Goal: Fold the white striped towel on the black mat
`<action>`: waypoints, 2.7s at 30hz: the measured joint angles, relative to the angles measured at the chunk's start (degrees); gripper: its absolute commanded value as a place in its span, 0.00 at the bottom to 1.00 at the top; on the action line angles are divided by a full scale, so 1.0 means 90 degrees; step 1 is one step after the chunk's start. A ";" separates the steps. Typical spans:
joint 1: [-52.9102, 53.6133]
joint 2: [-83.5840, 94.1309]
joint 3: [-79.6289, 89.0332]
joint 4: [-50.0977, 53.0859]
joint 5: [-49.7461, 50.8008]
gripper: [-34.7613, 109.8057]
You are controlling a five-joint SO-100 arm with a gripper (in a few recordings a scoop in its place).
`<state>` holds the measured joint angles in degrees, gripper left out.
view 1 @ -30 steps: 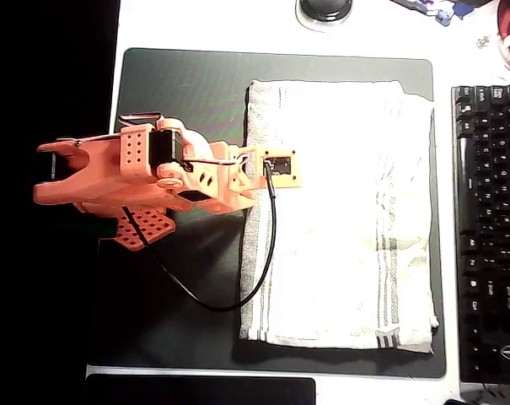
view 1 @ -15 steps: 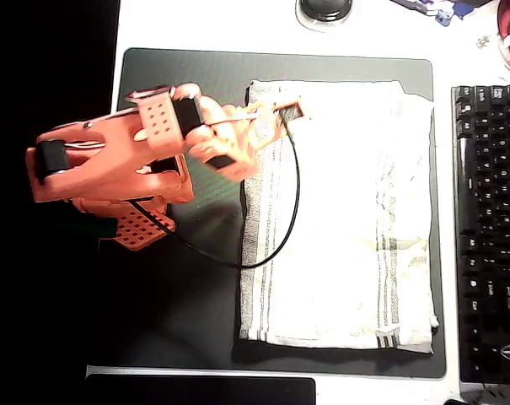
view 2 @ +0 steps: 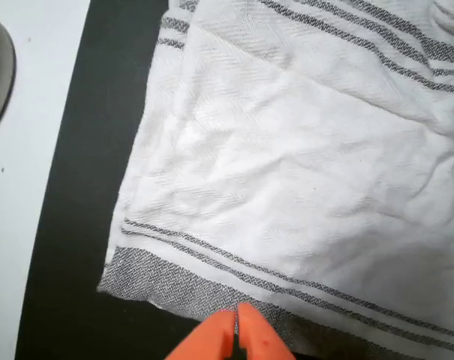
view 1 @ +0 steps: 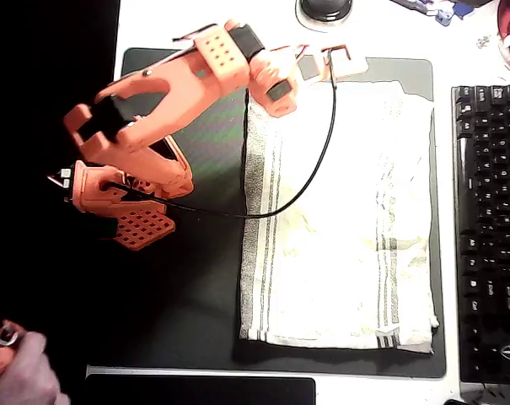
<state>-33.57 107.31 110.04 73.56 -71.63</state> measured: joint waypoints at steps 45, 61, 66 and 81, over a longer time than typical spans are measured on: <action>-0.0107 -0.6025 -0.4736 -0.0156 0.1055 0.25; -0.0117 -0.4854 -0.4238 -0.0088 0.0889 0.24; -0.0068 -0.3828 -0.3662 -0.0010 0.0889 0.24; 0.1904 -0.1641 -0.2998 0.0850 0.0068 0.24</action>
<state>-16.44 92.55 83.06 81.21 -71.02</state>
